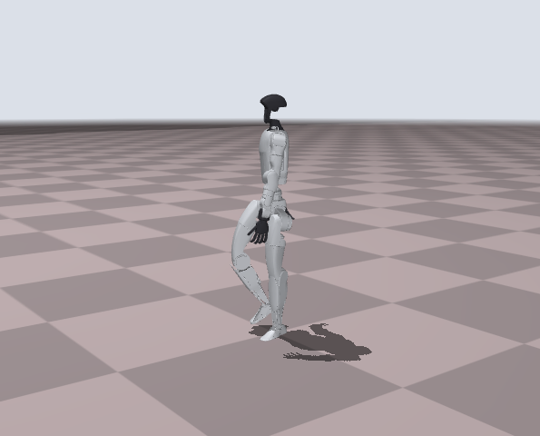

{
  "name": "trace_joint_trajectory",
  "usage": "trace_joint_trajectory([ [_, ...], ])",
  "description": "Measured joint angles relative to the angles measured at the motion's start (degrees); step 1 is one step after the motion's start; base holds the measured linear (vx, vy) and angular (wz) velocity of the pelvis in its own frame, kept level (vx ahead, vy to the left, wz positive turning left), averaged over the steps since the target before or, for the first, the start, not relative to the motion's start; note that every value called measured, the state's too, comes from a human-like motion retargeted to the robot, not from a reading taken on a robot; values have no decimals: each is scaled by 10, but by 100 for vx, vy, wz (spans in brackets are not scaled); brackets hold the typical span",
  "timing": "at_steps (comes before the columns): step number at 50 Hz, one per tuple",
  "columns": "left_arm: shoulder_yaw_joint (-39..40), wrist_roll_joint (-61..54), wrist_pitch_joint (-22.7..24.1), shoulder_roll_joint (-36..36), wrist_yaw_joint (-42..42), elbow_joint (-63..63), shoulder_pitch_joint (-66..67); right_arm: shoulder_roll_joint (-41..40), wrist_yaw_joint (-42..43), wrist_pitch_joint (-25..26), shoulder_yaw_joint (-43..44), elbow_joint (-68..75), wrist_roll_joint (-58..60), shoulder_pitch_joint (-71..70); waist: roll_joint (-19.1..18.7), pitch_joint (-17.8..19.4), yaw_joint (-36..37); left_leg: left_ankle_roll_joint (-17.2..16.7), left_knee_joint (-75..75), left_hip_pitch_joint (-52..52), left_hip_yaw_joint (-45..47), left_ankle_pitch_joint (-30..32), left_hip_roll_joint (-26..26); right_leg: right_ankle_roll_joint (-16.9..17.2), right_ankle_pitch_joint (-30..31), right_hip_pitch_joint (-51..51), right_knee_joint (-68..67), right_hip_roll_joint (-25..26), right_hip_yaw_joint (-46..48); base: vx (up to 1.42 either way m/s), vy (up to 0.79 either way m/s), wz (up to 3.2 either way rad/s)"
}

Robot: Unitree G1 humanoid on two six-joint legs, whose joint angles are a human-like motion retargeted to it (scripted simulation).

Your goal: In place motions

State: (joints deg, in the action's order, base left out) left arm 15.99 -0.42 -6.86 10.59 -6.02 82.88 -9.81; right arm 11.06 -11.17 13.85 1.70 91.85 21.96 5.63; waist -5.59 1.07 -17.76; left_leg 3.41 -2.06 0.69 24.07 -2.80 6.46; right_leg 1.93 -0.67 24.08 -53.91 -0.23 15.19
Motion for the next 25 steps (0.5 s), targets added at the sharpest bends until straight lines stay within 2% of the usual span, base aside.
trace_joint_trajectory([
  [3,18,12,0,-19,7,21,41,-3,3,-2,-14,-14,5,-19,12,-6,-4,-2,-10,-14,-4,-12,-12,7,12,-116,179,12,14,12,-6,24],
  [5,31,16,3,-31,11,35,79,-7,10,-2,-29,-22,4,-34,19,-14,0,-3,-30,-19,-11,-28,-19,0,-63,-192,292,11,40,17,-11,-1],
  [7,42,17,2,-37,11,43,128,-13,15,4,-51,-29,-6,-50,28,-19,21,-3,-66,-22,-19,-31,-25,-33,-109,-239,376,11,56,25,-10,-25],
  [8,51,18,-1,-39,10,47,154,-16,11,7,-66,-32,-12,-58,33,-22,19,-4,-91,-19,-28,-12,-27,-40,-94,-249,407,6,57,11,-14,-27],
  [10,93,16,-8,-40,4,58,183,-26,-14,18,-105,-42,-25,-103,50,-32,52,-7,-186,20,22,78,-7,-37,-89,-248,423,-10,25,-27,-19,-78],
  [12,128,-7,-6,-41,-1,72,189,-41,-33,19,-115,-87,-21,-152,72,6,54,27,-371,122,9,189,27,-29,-85,-235,407,-28,2,-55,-12,-25],
  [13,138,-24,-3,-35,-7,78,192,-47,-42,10,-116,-118,-14,-172,74,27,70,47,-457,170,4,212,56,-31,-83,-241,411,-28,4,-47,-19,-28],
  [15,148,-45,-6,-16,-24,94,206,-50,-74,-20,-136,-168,-8,-210,83,63,70,96,-613,237,28,142,132,-47,-79,-265,417,-22,37,-29,-26,4],
  [18,154,-12,-41,-6,-35,141,217,-55,-50,-36,-138,-198,7,-258,80,93,110,111,-801,387,-3,74,191,-68,-72,-284,421,1,11,-6,-11,-53],
  [20,153,6,-64,-3,-21,145,241,-62,-15,-39,-125,-216,17,-263,91,89,144,113,-878,487,-15,50,190,-79,-73,-276,409,-5,4,5,-12,-87],
  [23,132,14,-59,8,-30,145,270,-63,-15,-65,-133,-231,-7,-259,114,78,183,113,-943,607,-10,15,185,-96,-82,-257,380,-18,-6,15,-5,-57],
  [25,144,26,-53,3,-32,145,268,-62,-25,-68,-138,-235,-19,-264,129,86,193,113,-956,659,0,5,160,-97,-88,-246,358,-36,-16,-5,9,-33],
])
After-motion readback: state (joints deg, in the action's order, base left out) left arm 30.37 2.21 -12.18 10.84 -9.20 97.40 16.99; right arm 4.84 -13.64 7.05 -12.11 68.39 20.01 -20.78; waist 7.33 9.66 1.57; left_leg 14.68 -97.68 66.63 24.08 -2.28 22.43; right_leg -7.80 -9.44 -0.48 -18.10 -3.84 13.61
